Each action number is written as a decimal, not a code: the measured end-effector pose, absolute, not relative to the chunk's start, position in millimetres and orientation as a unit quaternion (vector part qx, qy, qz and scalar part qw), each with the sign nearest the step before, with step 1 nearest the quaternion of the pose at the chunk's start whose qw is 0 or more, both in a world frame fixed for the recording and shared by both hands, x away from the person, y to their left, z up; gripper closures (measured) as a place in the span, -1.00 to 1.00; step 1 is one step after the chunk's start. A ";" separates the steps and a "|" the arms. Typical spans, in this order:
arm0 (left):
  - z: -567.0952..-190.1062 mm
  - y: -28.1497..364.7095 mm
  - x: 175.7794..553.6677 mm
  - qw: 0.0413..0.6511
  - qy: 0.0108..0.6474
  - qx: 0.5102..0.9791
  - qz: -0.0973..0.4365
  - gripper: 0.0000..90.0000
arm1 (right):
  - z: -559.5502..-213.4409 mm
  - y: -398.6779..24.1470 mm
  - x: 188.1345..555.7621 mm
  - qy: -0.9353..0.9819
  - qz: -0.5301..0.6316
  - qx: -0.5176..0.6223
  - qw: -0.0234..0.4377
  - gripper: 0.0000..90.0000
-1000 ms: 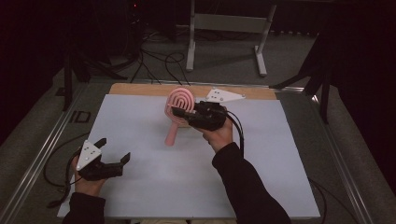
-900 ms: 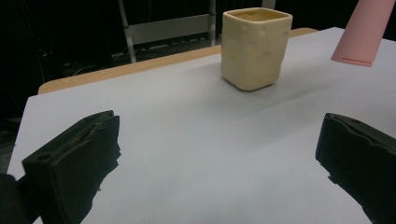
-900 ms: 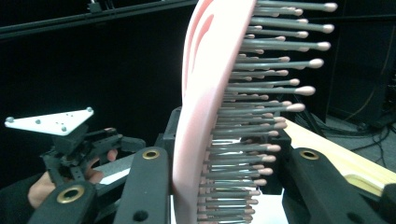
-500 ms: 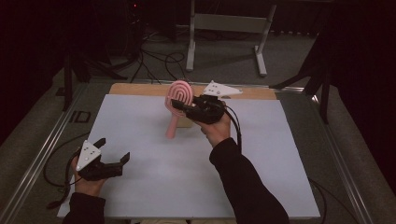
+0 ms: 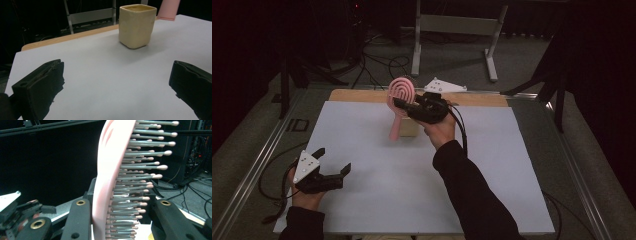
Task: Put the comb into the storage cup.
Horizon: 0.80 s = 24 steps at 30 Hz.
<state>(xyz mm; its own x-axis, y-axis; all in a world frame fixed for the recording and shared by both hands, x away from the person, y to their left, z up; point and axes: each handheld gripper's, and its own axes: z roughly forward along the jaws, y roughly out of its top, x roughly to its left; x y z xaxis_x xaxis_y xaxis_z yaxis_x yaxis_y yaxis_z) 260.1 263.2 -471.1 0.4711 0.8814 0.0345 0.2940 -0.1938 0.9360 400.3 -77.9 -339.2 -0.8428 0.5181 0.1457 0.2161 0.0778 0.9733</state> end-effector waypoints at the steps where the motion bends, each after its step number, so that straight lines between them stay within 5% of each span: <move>1: -471.1 263.2 260.1 0.481 0.414 0.710 0.305 -1.00 | -339.2 -77.9 400.3 0.724 0.630 0.253 0.120 0.41; 24: -475.0 259.8 262.2 0.479 0.413 0.714 0.299 -1.00 | -336.9 -77.1 435.1 0.699 0.631 0.303 0.143 0.42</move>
